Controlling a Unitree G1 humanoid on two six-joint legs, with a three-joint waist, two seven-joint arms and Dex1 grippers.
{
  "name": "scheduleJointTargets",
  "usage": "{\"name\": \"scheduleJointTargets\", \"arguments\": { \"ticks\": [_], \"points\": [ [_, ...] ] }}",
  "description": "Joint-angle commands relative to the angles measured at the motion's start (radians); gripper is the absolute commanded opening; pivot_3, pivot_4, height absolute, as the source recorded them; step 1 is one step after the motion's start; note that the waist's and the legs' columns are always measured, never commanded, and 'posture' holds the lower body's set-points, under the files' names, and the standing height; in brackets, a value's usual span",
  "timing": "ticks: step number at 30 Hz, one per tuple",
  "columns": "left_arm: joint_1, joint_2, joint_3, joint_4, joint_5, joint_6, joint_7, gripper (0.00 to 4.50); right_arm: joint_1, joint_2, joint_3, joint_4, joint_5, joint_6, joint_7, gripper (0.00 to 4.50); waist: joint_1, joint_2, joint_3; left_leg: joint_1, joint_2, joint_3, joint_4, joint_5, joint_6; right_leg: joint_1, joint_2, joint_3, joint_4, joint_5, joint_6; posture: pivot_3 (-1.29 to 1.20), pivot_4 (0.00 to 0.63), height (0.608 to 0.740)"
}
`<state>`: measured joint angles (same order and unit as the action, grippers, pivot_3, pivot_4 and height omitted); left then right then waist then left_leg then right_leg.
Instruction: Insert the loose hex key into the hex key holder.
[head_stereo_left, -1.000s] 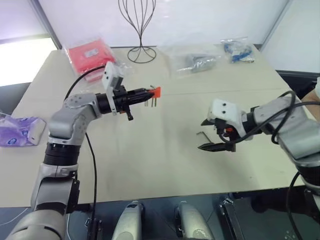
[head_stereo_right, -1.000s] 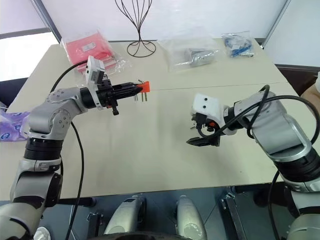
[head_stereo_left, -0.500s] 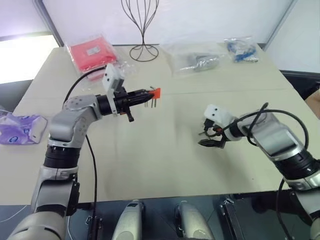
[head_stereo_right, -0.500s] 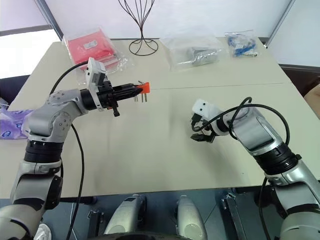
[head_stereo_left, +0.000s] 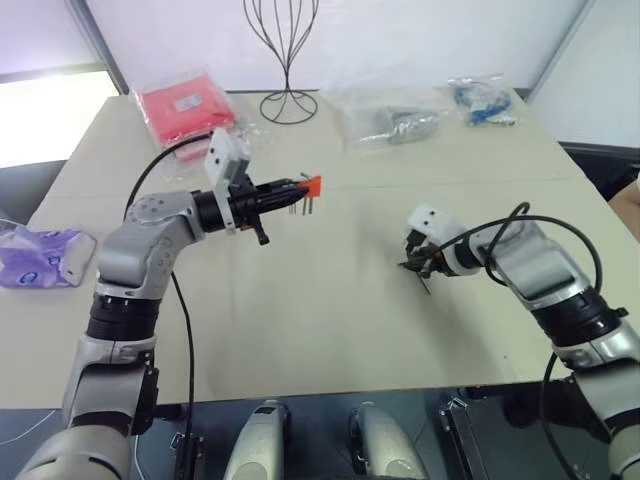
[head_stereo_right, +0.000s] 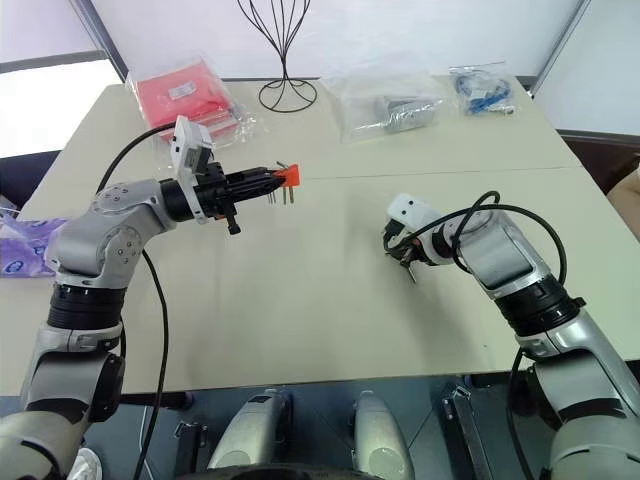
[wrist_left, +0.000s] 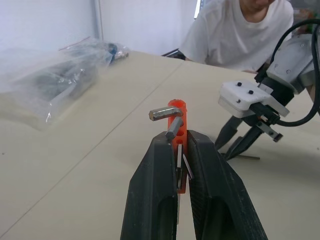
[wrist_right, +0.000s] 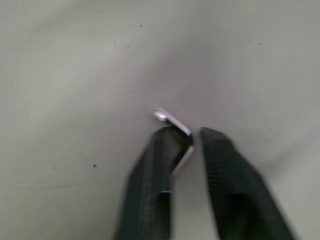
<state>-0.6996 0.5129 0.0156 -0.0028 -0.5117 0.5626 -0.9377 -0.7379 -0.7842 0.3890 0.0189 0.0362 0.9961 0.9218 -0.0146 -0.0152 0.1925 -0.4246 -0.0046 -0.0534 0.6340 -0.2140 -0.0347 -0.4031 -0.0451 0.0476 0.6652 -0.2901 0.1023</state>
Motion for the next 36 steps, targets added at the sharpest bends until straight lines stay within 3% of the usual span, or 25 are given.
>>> {"name": "scheduleJointTargets", "arguments": {
  "ticks": [1,5,11,15,20,27,36],
  "points": [
    [0.0,0.01,0.018,-0.039,-0.007,-0.005,0.006,0.0,0.005,-0.001,0.012,0.012,-0.015,0.008,-0.006,0.05,0.0,0.0,0.0,0.0,0.0,0.0,0.0,0.0,0.0,0.0,0.0,0.0,0.0,0.0,0.0,0.0,0.15,0.74],
    [-0.002,0.004,0.021,-0.035,-0.013,-0.004,0.012,0.0,0.026,0.012,-0.045,-0.045,0.002,-0.071,-0.026,0.05,0.001,0.0,0.0,0.0,0.0,0.0,0.0,0.0,0.0,0.0,0.0,0.0,0.0,0.0,0.0,0.0,0.15,0.74],
    [-0.016,-0.016,0.02,-0.02,-0.018,-0.005,0.021,0.0,0.023,0.172,-0.226,-0.067,-0.077,-0.583,-0.379,0.05,-0.008,0.001,0.0,-0.001,0.0,0.001,-0.002,0.0,0.0,-0.003,0.001,0.001,0.001,0.0,0.0,0.0,0.15,0.74],
    [-0.028,-0.031,0.021,-0.008,-0.018,-0.002,0.028,0.0,-0.001,0.283,-0.302,-0.073,-0.087,-0.766,-0.535,0.05,-0.003,0.0,0.0,-0.001,0.0,0.001,-0.002,0.0,-0.001,-0.004,0.001,0.001,0.001,0.0,0.0,0.0,0.15,0.74],
    [-0.053,-0.042,0.021,0.031,-0.015,-0.006,0.027,0.0,0.015,0.386,-0.283,-0.136,-0.205,-1.003,-0.705,0.05,0.001,0.0,0.0,-0.001,0.0,0.001,-0.002,0.001,-0.001,-0.003,0.0,0.001,0.001,0.0,0.0,0.0,0.15,0.74],
    [-0.063,-0.058,0.014,0.047,-0.005,-0.012,0.034,0.0,0.006,0.482,-0.228,-0.143,-0.319,-1.089,-0.794,0.05,-0.004,0.0,0.0,-0.001,0.0,0.0,-0.002,0.001,-0.001,-0.003,0.001,0.001,0.002,0.0,0.0,0.0,0.15,0.74],
    [-0.066,-0.072,0.013,0.035,-0.008,-0.009,0.046,0.0,0.015,0.514,-0.187,-0.103,-0.374,-1.133,-0.791,0.05,-0.003,0.0,0.0,-0.001,0.0,0.0,-0.002,0.001,-0.001,-0.003,0.001,0.001,0.002,0.0,0.0,0.0,0.15,0.74]
  ]
}}
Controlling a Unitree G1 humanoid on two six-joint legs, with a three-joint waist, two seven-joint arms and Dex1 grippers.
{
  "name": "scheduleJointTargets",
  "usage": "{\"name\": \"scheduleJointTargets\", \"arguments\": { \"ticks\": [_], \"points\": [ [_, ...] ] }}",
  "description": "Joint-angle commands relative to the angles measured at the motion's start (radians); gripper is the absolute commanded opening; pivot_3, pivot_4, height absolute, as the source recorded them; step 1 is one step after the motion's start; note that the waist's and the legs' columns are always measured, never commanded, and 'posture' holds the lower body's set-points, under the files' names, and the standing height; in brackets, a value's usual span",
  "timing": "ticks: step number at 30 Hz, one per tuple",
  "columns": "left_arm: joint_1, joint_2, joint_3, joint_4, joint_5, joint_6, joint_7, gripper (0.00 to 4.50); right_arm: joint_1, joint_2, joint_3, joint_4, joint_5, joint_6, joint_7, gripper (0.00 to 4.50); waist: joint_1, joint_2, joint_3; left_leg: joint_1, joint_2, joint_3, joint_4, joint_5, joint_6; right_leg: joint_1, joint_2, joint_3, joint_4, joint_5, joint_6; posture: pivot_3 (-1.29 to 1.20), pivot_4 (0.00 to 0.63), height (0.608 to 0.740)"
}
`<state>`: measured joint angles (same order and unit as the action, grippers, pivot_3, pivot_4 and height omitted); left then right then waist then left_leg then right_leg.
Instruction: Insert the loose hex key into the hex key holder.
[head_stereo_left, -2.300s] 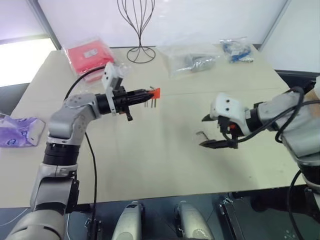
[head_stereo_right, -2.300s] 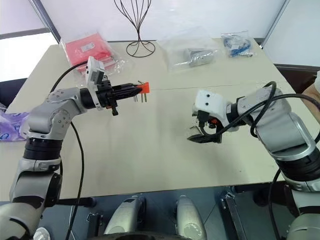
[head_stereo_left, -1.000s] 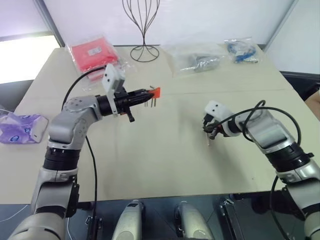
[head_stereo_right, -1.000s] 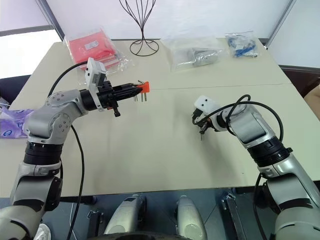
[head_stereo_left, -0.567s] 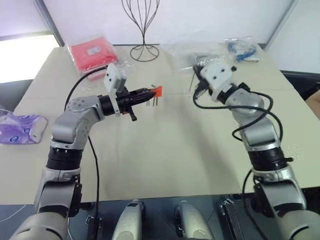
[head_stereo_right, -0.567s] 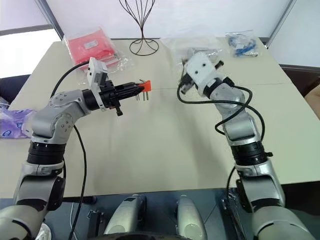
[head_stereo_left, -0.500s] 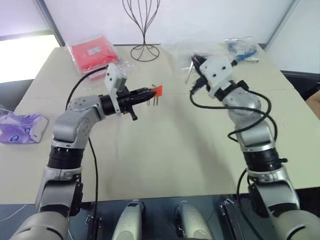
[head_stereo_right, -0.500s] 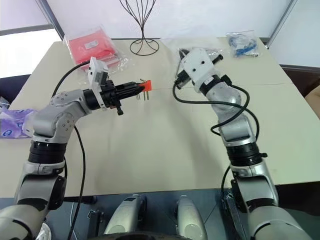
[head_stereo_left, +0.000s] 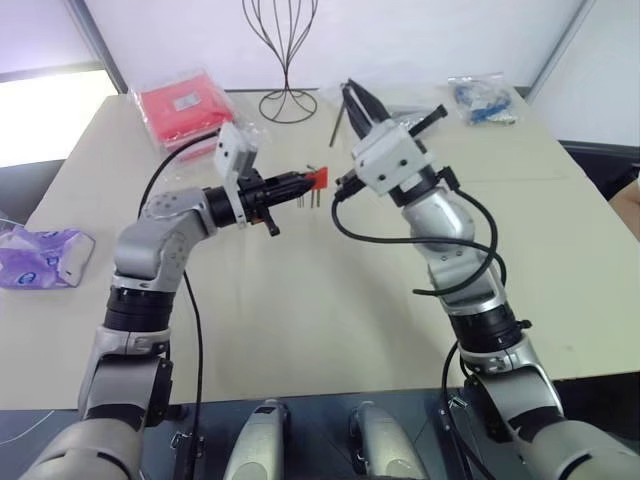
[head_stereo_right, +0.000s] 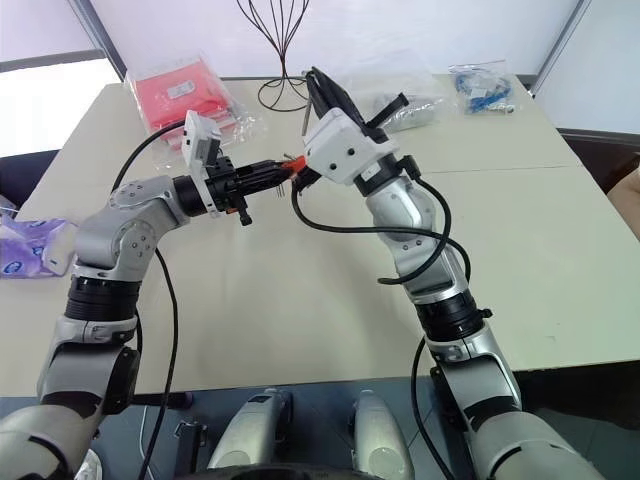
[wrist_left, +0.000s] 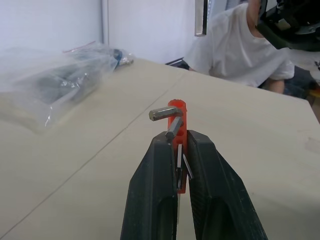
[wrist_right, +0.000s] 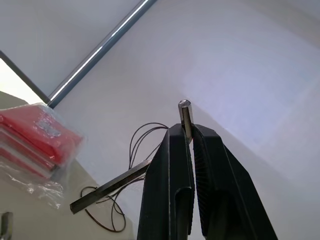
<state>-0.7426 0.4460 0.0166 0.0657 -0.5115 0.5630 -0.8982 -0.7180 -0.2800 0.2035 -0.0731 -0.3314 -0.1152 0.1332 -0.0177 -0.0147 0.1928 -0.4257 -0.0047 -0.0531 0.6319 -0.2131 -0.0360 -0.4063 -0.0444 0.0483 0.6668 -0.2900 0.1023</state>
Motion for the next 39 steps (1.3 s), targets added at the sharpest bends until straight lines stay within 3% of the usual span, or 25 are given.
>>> {"name": "scheduleJointTargets", "arguments": {
  "ticks": [1,39],
  "points": [
    [-0.021,-0.006,0.011,-0.038,-0.01,-0.008,0.007,0.0,-0.004,0.011,0.0,-0.007,-0.01,-0.024,-0.001,0.05,0.0,0.0,0.0,0.0,0.0,0.0,0.0,0.0,0.0,0.0,0.0,0.0,0.0,0.0,0.0,0.0,0.15,0.74],
    [-0.025,-0.016,0.015,-0.036,-0.006,-0.007,0.008,0.0,-0.001,0.005,-0.017,0.011,-0.032,-0.034,0.022,0.05,-0.001,0.0,0.0,0.0,0.0,0.0,0.0,0.0,0.0,0.0,0.0,0.0,0.0,0.0,0.0,0.0,0.15,0.74]
  ]
}}
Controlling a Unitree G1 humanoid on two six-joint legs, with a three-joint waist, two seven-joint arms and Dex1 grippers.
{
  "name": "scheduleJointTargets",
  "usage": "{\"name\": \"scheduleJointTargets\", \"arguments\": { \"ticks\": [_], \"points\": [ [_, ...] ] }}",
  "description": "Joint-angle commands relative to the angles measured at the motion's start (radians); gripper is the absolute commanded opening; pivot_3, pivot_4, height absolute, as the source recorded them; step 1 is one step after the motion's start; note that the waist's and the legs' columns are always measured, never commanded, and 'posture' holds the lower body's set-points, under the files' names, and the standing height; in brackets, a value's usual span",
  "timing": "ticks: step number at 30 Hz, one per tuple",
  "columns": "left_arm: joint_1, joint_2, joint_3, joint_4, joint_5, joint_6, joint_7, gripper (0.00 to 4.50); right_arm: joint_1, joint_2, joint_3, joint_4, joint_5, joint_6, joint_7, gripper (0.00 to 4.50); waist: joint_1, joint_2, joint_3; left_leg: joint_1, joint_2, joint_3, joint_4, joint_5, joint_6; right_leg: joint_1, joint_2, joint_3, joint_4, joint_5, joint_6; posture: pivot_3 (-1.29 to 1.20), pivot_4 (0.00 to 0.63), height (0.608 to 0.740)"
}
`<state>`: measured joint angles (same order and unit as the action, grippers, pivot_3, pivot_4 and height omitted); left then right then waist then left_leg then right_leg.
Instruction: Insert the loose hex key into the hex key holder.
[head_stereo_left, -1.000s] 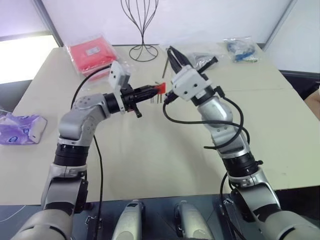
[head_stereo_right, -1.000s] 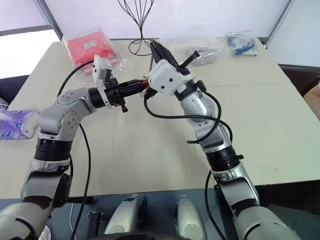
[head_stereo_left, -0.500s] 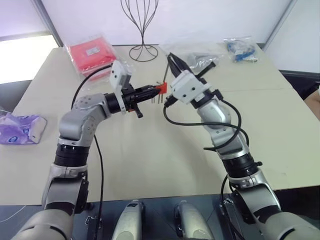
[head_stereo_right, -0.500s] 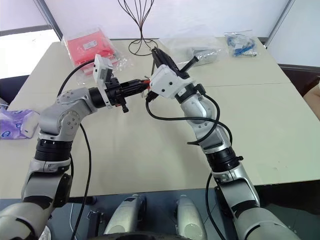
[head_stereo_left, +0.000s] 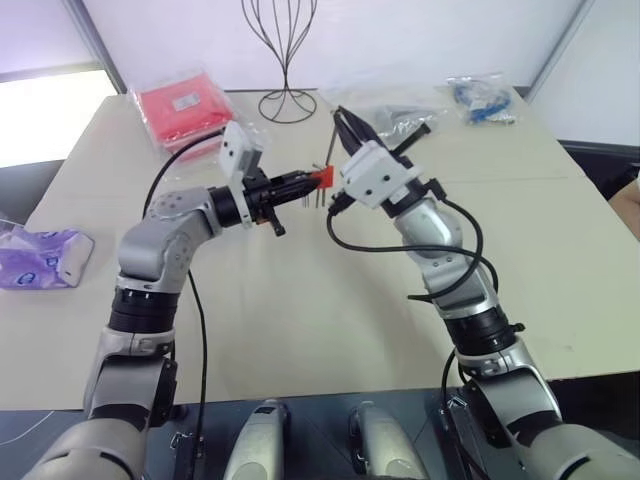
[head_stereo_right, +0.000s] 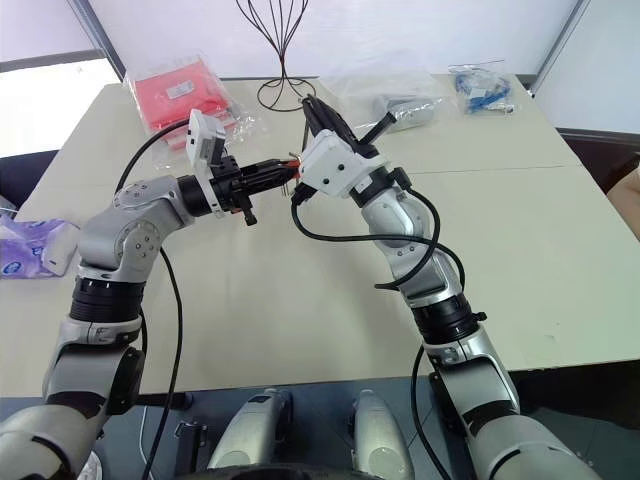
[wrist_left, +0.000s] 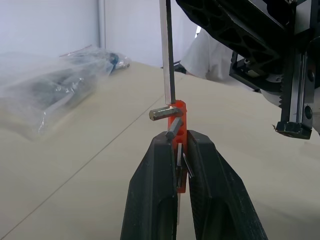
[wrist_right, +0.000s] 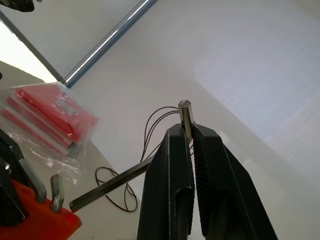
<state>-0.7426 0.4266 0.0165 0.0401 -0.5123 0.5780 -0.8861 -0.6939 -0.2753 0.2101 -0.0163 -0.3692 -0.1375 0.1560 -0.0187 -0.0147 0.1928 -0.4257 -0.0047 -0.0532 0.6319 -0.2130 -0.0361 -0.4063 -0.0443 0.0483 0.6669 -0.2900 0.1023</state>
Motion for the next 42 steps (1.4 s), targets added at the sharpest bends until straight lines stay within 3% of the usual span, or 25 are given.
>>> {"name": "scheduleJointTargets", "arguments": {
  "ticks": [1,42],
  "points": [
    [-0.028,0.003,0.015,-0.008,-0.005,-0.022,-0.004,0.0,-0.024,-0.001,-0.024,-0.045,0.006,-0.012,-0.001,0.05,0.0,0.0,0.0,0.0,0.0,0.0,0.0,0.0,0.0,0.0,0.0,0.0,0.0,0.0,0.0,0.0,0.15,0.74],
    [-0.052,0.001,0.017,-0.009,-0.015,-0.025,-0.003,0.0,-0.018,-0.026,-0.016,-0.021,-0.02,-0.036,0.002,0.05,0.0,0.0,0.0,0.0,0.0,0.0,0.0,0.0,0.0,0.0,0.0,0.0,0.0,0.0,0.0,0.0,0.15,0.74]
  ]
}}
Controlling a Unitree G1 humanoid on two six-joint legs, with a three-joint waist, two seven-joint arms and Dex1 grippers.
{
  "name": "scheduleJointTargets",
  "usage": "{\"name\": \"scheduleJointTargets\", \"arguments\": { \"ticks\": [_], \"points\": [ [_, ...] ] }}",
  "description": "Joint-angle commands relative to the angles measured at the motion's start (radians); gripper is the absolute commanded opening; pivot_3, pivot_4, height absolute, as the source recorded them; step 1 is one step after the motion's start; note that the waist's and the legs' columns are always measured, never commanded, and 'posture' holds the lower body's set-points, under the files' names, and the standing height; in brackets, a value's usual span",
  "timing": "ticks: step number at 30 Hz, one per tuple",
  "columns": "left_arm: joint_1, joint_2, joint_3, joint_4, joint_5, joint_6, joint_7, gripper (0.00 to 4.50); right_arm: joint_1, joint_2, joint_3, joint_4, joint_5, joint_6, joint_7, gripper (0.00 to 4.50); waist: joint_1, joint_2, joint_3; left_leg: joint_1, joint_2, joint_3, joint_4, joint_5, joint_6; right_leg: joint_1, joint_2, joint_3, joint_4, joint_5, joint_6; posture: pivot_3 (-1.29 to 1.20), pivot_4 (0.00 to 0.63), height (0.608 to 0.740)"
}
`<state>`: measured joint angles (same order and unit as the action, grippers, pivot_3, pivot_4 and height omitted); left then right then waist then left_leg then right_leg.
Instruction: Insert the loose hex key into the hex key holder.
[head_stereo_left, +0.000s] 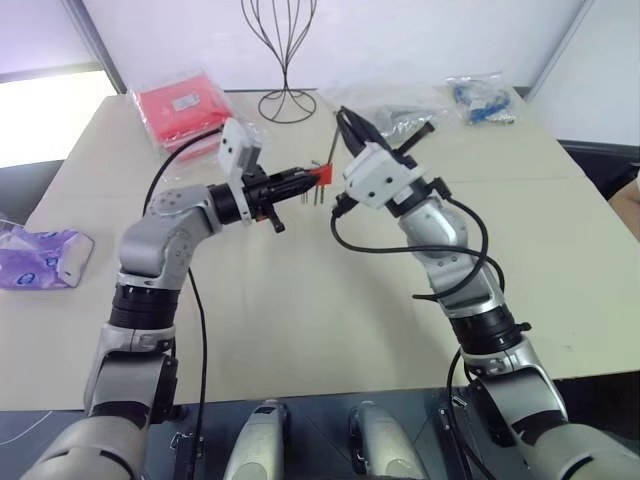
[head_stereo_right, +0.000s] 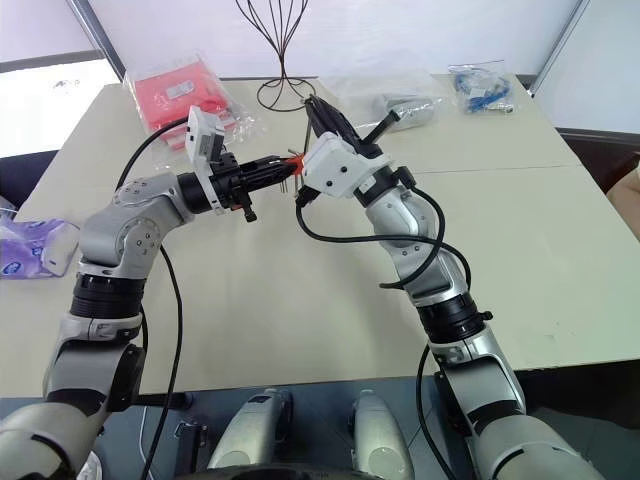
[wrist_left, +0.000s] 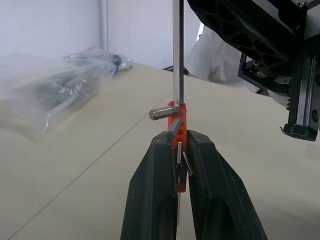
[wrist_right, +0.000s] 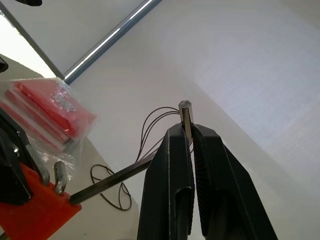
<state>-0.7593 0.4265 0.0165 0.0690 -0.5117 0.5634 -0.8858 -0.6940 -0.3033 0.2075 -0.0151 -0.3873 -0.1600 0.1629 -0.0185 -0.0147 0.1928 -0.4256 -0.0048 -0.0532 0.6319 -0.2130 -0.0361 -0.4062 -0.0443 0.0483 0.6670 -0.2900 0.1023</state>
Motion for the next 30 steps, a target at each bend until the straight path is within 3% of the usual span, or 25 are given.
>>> {"name": "scheduleJointTargets", "arguments": {
  "ticks": [1,19,22,28,30],
  "points": [
    [-0.035,0.001,0.017,-0.039,-0.016,-0.01,-0.004,0.0,-0.017,0.001,-0.011,-0.023,-0.004,-0.015,-0.002,0.05,0.0,0.0,0.0,0.0,0.0,0.0,0.0,0.0,0.0,0.0,0.0,0.0,0.0,0.0,0.0,0.0,0.15,0.74],
    [-0.034,-0.001,0.017,-0.035,-0.013,-0.011,-0.003,0.0,0.011,-0.01,0.045,-0.078,-0.004,-0.067,0.121,0.05,0.0,0.0,0.0,0.0,0.0,0.0,0.0,0.0,0.0,0.0,0.0,0.0,0.0,0.0,0.0,0.0,0.15,0.74],
    [-0.037,-0.002,0.016,-0.03,-0.011,-0.014,-0.004,0.0,0.027,-0.012,0.053,-0.093,0.012,-0.058,0.16,1.08,-0.001,0.0,0.0,0.0,0.0,0.0,0.0,0.0,0.0,0.0,0.0,0.0,0.0,0.0,0.0,0.0,0.15,0.74],
    [-0.036,-0.005,0.013,-0.025,-0.008,-0.017,-0.007,0.0,0.09,-0.069,0.051,-0.195,0.071,0.007,0.297,4.19,0.004,0.0,0.0,0.0,0.0,0.0,0.0,0.0,0.0,0.0,0.0,0.0,0.0,0.0,0.0,0.0,0.15,0.74],
    [-0.036,-0.006,0.012,-0.025,-0.009,-0.017,-0.008,0.0,0.161,-0.134,0.0,-0.298,0.133,0.079,0.377,4.19,0.009,0.0,0.0,0.0,0.0,-0.001,0.0,0.0,0.0,0.002,0.0,-0.001,-0.001,0.0,0.0,0.0,0.15,0.74]
  ]
}}
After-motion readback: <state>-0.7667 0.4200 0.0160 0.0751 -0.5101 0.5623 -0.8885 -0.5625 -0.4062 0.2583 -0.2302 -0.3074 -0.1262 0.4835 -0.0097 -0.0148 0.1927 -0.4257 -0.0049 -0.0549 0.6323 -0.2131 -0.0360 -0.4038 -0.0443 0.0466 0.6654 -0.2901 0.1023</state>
